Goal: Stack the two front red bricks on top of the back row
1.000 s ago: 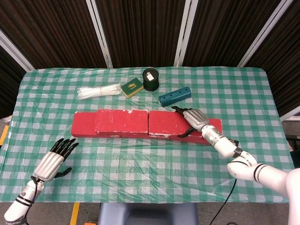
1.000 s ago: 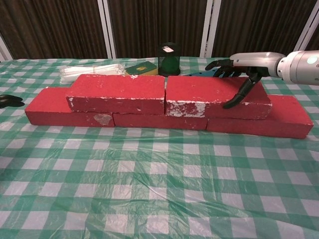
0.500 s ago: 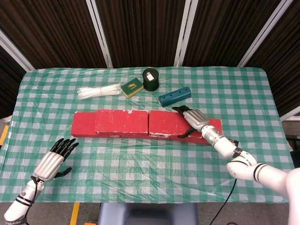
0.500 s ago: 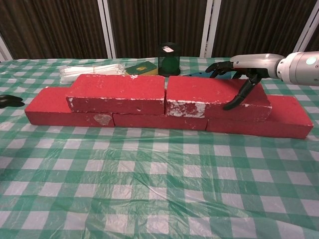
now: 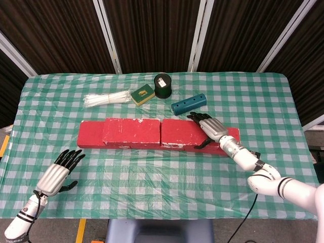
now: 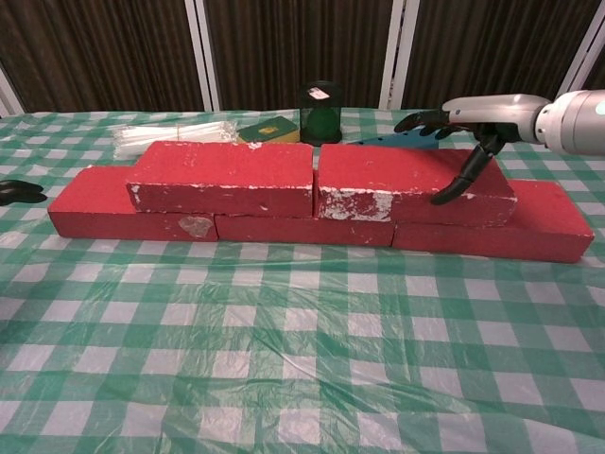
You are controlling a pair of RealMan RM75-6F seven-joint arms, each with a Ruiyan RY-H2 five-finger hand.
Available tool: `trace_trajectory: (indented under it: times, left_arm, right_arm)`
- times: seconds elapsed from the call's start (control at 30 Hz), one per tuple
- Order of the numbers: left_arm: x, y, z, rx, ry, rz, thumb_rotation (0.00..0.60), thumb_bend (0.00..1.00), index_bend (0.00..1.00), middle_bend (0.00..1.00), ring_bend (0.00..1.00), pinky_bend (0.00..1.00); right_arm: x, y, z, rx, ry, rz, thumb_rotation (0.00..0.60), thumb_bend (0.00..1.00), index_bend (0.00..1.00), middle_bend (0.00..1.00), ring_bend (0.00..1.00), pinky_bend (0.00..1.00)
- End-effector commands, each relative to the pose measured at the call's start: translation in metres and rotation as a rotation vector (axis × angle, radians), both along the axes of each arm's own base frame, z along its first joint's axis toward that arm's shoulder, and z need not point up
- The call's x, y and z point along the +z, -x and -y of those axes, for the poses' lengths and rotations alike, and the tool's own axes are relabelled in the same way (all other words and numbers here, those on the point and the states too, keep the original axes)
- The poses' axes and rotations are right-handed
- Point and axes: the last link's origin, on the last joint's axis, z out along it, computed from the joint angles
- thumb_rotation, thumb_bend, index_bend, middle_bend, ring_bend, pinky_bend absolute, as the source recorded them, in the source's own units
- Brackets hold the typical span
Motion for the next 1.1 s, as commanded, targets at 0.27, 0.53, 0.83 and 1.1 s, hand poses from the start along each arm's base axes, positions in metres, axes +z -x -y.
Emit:
trace_trajectory:
  times: [0.27,0.53,0.83,1.1]
  left_arm:
    - [0.004,-0.003,0.003,-0.017,-0.013,0.012,0.6,0.27,0.0,0.0,0.0,0.0]
    - [0.003,-0.004,0.003,-0.015,-0.021,0.009,0.6,0.27,0.0,0.0,0.0,0.0]
    - [0.0,-0.004,0.002,-0.011,-0.014,0.0,0.6,0.27,0.0,0.0,0.0,0.0]
    - [0.002,-0.003,0.001,-0.008,-0.017,0.005,0.6,0.27,0.0,0.0,0.0,0.0]
  right_arm:
    - [0.063,0.039,-0.029,0.041,0.134,0.018,0.6,0.1,0.0,0.0,0.0,0.09]
    - [0.087,0.104,-0.042,-0.014,0.18,-0.167,0.6,0.1,0.37,0.0,0.0,0.02]
    - [0.068,0.121,-0.044,-0.055,0.125,-0.184,0.6,0.1,0.38,0.0,0.0,0.0]
    - [0.051,0.108,-0.04,-0.051,0.082,-0.145,0.6,0.1,0.31,0.0,0.0,0.0]
